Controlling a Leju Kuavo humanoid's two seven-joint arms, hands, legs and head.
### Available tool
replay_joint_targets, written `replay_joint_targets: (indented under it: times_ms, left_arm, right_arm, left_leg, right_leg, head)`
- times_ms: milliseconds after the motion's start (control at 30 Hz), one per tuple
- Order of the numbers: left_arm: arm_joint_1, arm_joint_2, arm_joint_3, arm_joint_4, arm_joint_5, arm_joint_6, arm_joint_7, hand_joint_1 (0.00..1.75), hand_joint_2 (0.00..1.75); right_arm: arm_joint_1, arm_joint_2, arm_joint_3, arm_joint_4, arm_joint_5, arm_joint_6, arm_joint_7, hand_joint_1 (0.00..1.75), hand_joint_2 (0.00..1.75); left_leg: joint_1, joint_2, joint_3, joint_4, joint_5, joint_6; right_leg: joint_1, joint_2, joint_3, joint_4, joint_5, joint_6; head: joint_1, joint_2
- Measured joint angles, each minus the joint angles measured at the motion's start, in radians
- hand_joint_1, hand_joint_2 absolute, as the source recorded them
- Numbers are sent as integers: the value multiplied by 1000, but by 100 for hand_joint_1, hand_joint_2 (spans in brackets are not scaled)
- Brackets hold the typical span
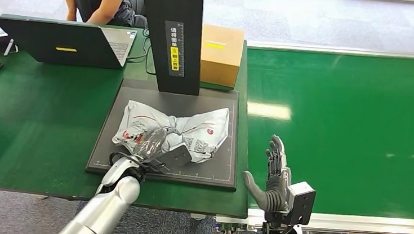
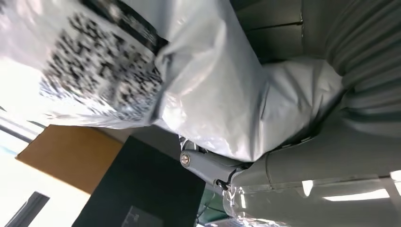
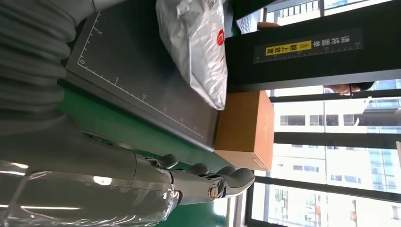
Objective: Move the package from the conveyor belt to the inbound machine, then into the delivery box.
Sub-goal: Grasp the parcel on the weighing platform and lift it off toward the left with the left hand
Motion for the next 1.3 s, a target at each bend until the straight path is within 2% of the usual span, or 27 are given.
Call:
replay_joint_targets:
  times_ms: [267,400,533,633,733,900,1100,1300]
  left_arm:
    - [40,13,2,-60,30,29,-36,175,175]
    - [75,37,22,-106,43,76,-53,175,175]
    - [96,58,37,-137,42,83,-54,175,175]
    - [105,69,42,-148,5,116,-24,175,175]
    - [109,101,67,-157,-82,183,53,175,175]
    - [105,190,196,-188,-204,231,140,175,175]
    - [70,273,387,-192,-254,250,187,175,175]
    - [-52,385,534,-76,-301,285,213,175,175]
  right_arm:
    - [0,0,-1,-2,-5,6,0,0,0]
    - [2,0,-7,-5,-11,8,0,0,0]
    - [4,0,-14,-10,-15,9,0,0,0]
    - [5,0,-15,-10,-15,9,0,0,0]
    - [6,0,-18,-10,-15,12,0,0,0]
    - [6,-1,-28,-10,-15,25,0,0,0]
    - [6,-1,-40,-10,-15,26,0,0,0]
    - [-11,-3,-41,3,-17,30,-2,0,0]
  left_leg:
    - [0,0,-1,0,0,0]
    - [0,0,-1,0,0,0]
    - [0,0,-1,0,0,0]
    - [0,0,-1,0,0,0]
    - [0,0,-1,0,0,-1]
    - [2,1,-1,0,0,-1]
    - [3,1,-2,0,1,-2]
    - [3,1,-3,0,1,-3]
  right_leg:
    - [0,0,-1,0,0,0]
    - [0,0,-1,0,0,0]
    - [0,0,-2,0,0,0]
    - [0,0,-2,0,0,0]
    - [0,1,-2,0,0,0]
    - [2,1,-3,1,-1,-1]
    - [3,1,-3,1,-1,-2]
    - [3,1,-4,1,0,-3]
  head:
    - [0,0]
    - [0,0]
    - [0,0]
    - [0,0]
    - [0,0]
    - [0,0]
    - [0,0]
    - [0,0]
